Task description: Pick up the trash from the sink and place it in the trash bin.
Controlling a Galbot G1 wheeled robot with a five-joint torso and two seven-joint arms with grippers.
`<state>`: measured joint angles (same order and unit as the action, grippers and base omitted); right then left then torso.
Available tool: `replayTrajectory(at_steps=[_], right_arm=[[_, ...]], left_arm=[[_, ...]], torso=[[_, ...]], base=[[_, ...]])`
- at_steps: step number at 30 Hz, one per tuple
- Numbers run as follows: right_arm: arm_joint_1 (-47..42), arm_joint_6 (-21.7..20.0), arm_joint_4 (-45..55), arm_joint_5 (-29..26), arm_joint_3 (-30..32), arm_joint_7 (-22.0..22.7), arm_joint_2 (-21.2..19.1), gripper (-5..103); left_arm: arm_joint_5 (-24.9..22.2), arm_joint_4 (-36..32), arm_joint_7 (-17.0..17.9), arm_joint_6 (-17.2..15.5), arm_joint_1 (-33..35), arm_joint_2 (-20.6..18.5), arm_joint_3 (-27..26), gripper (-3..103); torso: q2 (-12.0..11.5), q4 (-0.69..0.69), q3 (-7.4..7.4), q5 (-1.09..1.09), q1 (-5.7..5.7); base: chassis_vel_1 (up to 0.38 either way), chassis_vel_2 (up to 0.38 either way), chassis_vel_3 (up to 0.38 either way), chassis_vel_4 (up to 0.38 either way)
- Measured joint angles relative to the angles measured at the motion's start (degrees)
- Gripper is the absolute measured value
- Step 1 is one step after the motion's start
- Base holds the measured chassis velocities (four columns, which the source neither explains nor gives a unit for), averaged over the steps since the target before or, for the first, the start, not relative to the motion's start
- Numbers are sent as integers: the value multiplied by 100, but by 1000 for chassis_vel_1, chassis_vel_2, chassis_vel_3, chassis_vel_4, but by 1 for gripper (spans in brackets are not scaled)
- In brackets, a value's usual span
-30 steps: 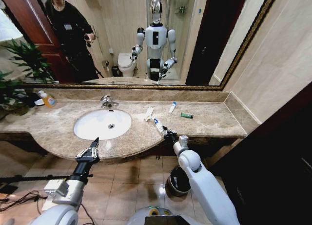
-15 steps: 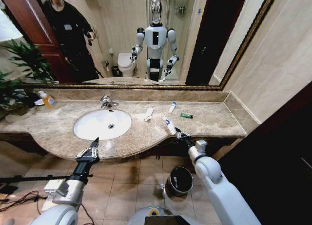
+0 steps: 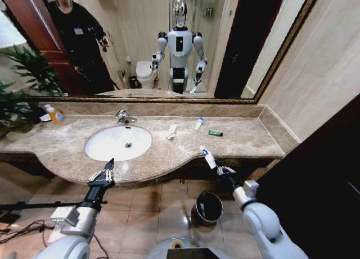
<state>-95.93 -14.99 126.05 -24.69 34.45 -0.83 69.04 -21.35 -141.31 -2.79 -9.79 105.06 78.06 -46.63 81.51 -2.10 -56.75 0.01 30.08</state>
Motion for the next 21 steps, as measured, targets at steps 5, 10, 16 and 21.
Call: replayTrajectory(at_steps=[5,10,16,21], right_arm=[[-417,112,28,-110,251,-146,-6,0],[-556,259,-253,1,274,-264,42,0],[-91,427,-1177,612,-1,-293,269,0],[328,567,-1973,913,-126,-271,437,0]], left_arm=[[0,0,0,0,0,0,0,0],[0,0,0,0,0,0,0,0],[0,0,0,0,0,0,0,0],[0,0,0,0,0,0,0,0]], torso=[[0,0,0,0,0],[0,0,0,-1,0],[0,0,0,0,0],[0,-1,-1,0,1]], base=[[0,0,0,0],[0,0,0,0],[0,0,0,0],[0,0,0,0]])
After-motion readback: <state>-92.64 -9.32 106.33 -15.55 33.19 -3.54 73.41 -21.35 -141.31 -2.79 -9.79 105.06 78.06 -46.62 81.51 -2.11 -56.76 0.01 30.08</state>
